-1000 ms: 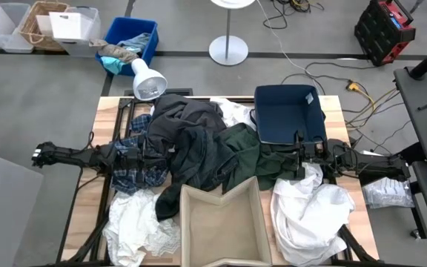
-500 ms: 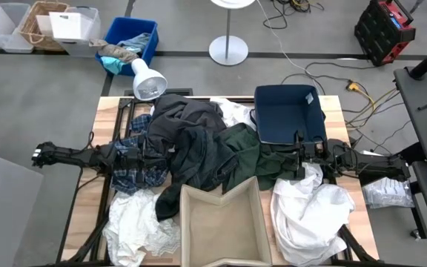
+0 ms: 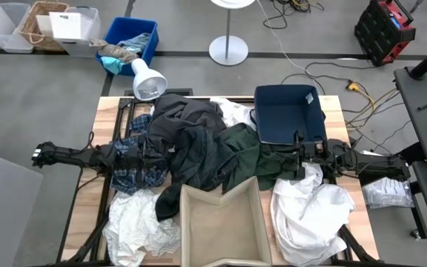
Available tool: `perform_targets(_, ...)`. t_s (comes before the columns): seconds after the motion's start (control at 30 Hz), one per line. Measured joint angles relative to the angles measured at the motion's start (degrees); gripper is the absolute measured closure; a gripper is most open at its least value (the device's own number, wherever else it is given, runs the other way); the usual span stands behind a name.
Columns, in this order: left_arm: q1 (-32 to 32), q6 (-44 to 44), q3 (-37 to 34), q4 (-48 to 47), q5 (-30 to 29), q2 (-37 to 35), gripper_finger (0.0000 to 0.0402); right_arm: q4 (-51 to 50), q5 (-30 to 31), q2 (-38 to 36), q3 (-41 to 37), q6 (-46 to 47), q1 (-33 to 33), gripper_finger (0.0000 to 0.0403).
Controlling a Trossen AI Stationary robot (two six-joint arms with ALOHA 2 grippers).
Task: Sort clothes
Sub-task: Put the dark blue pants into the brown laundry organizer
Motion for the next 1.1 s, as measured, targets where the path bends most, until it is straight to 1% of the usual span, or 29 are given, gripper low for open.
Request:
perform_targets(0.1,0.0,-6.4,0.0,1.7,0.0,0.0,0.0402,0.2,0.0,0.0,0.0,4.0,0.0,0.0369)
perform_targets(0.17,0.0,-8.4,0.1,3.7,0.0,0.0,0.0402,1.7,0.8,0.0,0.0,4.7,-0.1,0.0369)
perform_targets(0.3,0.0,-6.7,0.1,7.7,0.0,0.0,0.0402,7.5,1.7,0.0,0.0,3.7,-0.1,0.0369)
perform_targets(0.47,0.0,-5.9,0.1,10.4,-0.2,0.0,0.0402,11.4,1.9,0.0,0.0,1.3,-0.1,0.0369)
perform_targets(0.53,0.0,-3.2,0.1,10.5,-2.7,0.0,0.0402,12.4,2.0,0.0,0.0,0.6,-0.2,0.0369)
perform_targets(0.6,0.0,0.0,0.1,10.9,-7.4,0.0,0.0402,14.0,2.9,0.0,0.0,0.5,-0.1,0.0369)
perform_targets(0.67,0.0,1.6,0.1,11.0,-12.2,0.0,0.0402,14.4,4.2,0.0,0.3,0.5,-0.2,0.0369)
perform_targets(0.77,0.0,3.9,0.1,11.8,-17.7,0.0,0.0402,14.4,4.9,0.6,1.5,-0.9,-0.2,0.0369)
perform_targets(0.83,0.1,7.4,0.1,13.5,-21.4,0.1,0.0402,14.5,4.9,1.4,2.5,-1.4,-0.2,0.0369)
perform_targets(0.87,0.1,8.9,0.1,14.5,-22.4,0.1,0.0402,14.5,5.0,1.8,3.2,-1.4,-0.2,0.0369)
perform_targets(0.93,0.1,11.2,0.1,17.1,-22.4,0.2,0.0402,14.2,5.0,2.9,4.4,-1.4,-0.2,0.0369)
perform_targets(1.1,0.1,14.4,0.1,22.8,-19.9,0.2,0.0402,12.0,5.0,5.5,8.3,-0.8,-0.2,0.0369)
